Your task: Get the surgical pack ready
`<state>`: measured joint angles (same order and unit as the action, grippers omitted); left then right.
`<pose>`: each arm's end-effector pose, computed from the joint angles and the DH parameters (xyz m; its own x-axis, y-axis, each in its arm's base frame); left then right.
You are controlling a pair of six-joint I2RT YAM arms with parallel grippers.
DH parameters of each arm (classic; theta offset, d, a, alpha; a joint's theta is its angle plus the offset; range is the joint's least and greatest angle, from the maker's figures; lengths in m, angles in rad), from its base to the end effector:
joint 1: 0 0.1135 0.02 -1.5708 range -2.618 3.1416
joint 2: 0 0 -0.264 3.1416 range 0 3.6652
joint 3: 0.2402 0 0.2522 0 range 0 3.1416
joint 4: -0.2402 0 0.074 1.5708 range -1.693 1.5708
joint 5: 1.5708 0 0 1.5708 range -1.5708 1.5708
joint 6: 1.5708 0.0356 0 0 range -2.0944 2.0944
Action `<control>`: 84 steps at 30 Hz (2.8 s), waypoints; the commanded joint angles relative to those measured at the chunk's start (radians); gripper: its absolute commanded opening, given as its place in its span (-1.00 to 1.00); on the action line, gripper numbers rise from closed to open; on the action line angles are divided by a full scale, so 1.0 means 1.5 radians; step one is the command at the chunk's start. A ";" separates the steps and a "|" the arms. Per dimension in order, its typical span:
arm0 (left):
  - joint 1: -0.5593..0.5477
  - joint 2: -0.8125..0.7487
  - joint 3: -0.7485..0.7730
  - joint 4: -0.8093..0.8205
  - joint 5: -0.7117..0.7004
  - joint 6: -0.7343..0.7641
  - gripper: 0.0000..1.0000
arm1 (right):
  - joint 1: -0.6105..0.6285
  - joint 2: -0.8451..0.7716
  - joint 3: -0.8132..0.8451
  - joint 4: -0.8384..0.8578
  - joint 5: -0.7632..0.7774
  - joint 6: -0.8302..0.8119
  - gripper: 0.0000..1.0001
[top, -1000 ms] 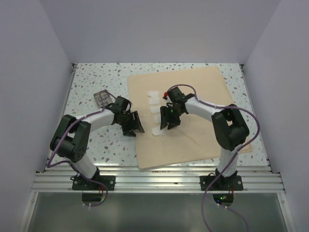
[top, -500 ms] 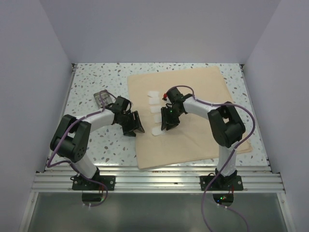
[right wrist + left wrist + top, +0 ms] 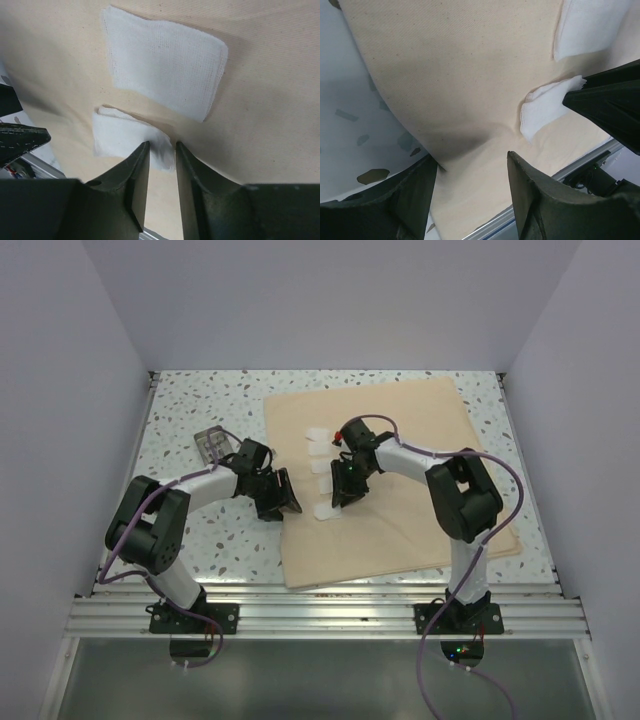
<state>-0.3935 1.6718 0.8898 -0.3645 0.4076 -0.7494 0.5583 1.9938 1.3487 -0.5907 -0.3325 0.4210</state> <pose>0.2778 -0.1306 0.1489 -0.9587 -0.2791 -0.0553 -0.2053 0.8130 -0.5449 0.3294 0.2194 0.1532 -0.9729 -0.1522 -0.1741 -0.2127 0.8843 0.4157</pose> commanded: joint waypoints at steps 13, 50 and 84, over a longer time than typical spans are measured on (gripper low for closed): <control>-0.005 0.002 -0.015 0.031 -0.003 -0.007 0.24 | 0.011 -0.011 0.106 -0.047 0.007 -0.031 -1.00; -0.005 -0.004 -0.018 0.026 0.000 0.005 0.25 | -0.059 0.066 0.202 -0.089 0.039 -0.075 0.10; -0.005 0.015 0.007 0.021 0.009 0.013 0.25 | -0.055 0.126 0.213 -0.032 -0.063 -0.050 -0.48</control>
<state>-0.3935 1.6722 0.8745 -0.3248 0.4301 -0.7628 0.4713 2.1715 1.6375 -0.6575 -0.3889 0.3401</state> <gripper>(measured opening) 0.620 0.279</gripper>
